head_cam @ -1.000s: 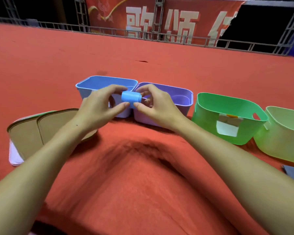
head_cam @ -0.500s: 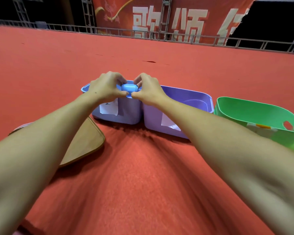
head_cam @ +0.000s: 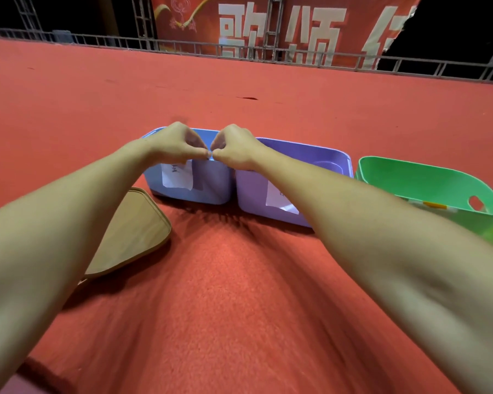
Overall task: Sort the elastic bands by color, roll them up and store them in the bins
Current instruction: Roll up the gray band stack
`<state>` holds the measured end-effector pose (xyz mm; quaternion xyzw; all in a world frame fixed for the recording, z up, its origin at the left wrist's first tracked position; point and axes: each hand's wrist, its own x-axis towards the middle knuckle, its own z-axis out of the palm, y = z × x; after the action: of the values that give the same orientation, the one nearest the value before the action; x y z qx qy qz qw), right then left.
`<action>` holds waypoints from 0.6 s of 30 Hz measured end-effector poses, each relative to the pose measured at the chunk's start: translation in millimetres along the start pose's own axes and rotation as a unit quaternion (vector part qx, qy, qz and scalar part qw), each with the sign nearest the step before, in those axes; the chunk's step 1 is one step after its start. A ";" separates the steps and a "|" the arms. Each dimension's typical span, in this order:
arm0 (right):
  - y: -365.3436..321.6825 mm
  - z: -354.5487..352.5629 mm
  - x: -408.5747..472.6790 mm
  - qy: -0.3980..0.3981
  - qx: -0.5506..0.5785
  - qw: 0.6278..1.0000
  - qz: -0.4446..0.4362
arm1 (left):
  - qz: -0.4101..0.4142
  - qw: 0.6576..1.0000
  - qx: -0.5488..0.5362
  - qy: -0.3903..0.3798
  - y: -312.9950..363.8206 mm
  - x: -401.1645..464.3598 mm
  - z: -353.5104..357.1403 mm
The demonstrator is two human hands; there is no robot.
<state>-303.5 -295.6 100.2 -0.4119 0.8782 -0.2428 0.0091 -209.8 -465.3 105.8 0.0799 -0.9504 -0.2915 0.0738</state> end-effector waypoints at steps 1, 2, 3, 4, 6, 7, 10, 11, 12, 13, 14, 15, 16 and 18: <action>0.2 -1.1 -5.6 0.014 0.013 1.000 -0.001 | 0.003 1.000 -0.002 0.007 2.7 -3.9 -0.1; 1.6 -2.0 -11.6 0.032 0.030 0.999 -0.004 | 0.008 1.000 -0.003 0.020 7.7 -9.9 0.1; 3.5 -3.1 -18.9 0.054 0.050 0.997 -0.009 | 0.014 0.999 -0.002 0.040 13.2 -16.3 -0.3; 5.8 -5.0 -27.8 0.075 0.069 0.995 -0.014 | 0.022 0.998 0.000 0.060 19.7 -23.4 -0.3; 12.2 -11.1 -48.1 0.114 0.104 0.988 -0.020 | 0.048 0.995 0.001 0.086 36.4 -38.3 0.5; 14.9 -16.1 -60.8 0.127 0.121 0.984 -0.023 | 0.064 0.994 -0.002 0.093 46.3 -46.8 2.6; 23.5 -36.3 -111.7 0.156 0.167 0.973 -0.027 | 0.108 0.987 -0.021 0.118 77.7 -75.4 14.0; 26.4 -43.7 -132.4 0.168 0.186 0.968 -0.030 | 0.118 0.985 -0.031 0.124 88.8 -85.9 19.1; 29.2 -51.2 -154.2 0.182 0.203 0.961 -0.033 | 0.126 0.983 -0.043 0.129 100.9 -97.1 24.7; 32.3 -58.1 -177.0 0.195 0.218 0.956 -0.034 | 0.136 0.980 -0.056 0.133 113.5 -109.1 30.9; 35.5 -65.6 -201.3 0.206 0.228 0.951 -0.032 | 0.149 0.977 -0.069 0.138 127.5 -121.0 37.9; 38.8 -73.3 -226.3 0.216 0.234 0.947 -0.030 | 0.168 0.972 -0.084 0.145 141.9 -132.7 46.2; 42.2 -80.4 -252.0 0.226 0.238 0.944 -0.027 | 0.190 0.965 -0.099 0.149 156.5 -144.5 55.4; 49.6 -93.0 -303.6 0.251 0.243 0.937 -0.024 | 0.226 0.955 -0.120 0.154 187.3 -169.2 77.3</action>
<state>-158.7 -8.7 104.8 -0.3437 0.7563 -0.5442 -0.1172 -79.4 -237.4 132.7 -0.1020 -0.8790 -0.3629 0.2921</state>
